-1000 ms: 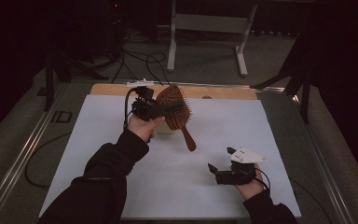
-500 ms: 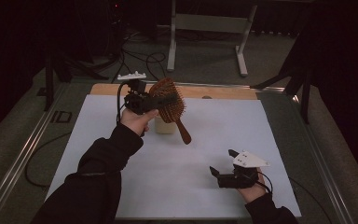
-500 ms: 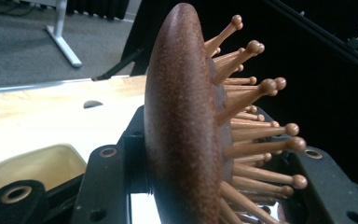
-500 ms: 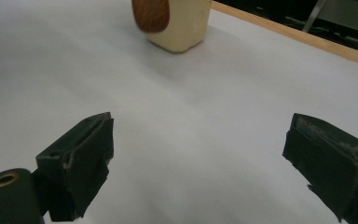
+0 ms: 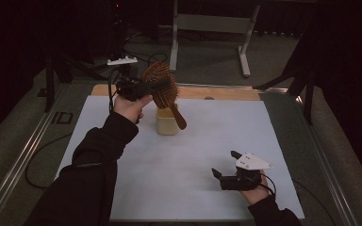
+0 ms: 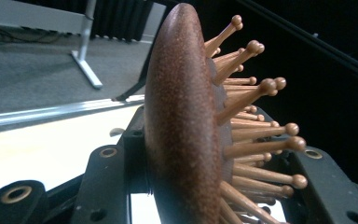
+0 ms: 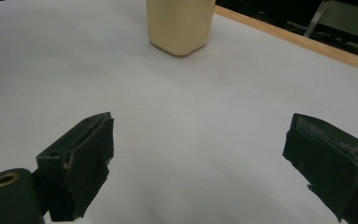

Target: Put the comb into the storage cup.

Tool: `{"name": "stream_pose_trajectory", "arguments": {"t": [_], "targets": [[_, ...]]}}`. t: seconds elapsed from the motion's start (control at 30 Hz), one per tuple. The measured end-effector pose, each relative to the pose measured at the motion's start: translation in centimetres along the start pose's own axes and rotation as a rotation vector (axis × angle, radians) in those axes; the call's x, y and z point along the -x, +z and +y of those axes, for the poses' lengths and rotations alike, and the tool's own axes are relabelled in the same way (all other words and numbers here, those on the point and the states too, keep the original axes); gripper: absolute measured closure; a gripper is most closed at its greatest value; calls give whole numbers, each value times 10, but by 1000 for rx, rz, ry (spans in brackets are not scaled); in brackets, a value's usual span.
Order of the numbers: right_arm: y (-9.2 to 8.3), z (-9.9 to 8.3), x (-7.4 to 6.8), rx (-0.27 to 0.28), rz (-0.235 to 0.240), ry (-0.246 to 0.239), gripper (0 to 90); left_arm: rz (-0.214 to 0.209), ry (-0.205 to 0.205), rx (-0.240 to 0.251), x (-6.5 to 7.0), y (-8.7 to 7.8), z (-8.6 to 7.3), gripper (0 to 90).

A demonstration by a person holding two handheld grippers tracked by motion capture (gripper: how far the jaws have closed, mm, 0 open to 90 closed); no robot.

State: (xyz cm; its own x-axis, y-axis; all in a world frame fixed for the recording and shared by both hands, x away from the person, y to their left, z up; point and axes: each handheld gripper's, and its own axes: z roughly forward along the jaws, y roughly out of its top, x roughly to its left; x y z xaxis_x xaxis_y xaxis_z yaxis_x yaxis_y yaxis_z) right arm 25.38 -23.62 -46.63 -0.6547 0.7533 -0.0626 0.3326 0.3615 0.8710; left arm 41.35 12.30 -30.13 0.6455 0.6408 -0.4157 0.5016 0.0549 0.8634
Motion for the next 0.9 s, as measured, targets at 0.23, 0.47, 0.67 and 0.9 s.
{"name": "stream_pose_trajectory", "arguments": {"t": [0.23, 0.47, 0.67, 0.9], "targets": [[0, 1, -1, 9, -1, -1, 81, 35, 2, 23, -9, -2, 9, 525], [0, 1, -2, 7, 8, -6, 82, 84, 7, 38, -19, -2, 19, 526], [0, 0, -2, 8, 6, -9, 82, 118, 14, 40, -24, 2, 18, 526], [0, 1, -2, 8, 10, -17, 83, 149, 13, 47, -29, 9, 13, 524]]}}
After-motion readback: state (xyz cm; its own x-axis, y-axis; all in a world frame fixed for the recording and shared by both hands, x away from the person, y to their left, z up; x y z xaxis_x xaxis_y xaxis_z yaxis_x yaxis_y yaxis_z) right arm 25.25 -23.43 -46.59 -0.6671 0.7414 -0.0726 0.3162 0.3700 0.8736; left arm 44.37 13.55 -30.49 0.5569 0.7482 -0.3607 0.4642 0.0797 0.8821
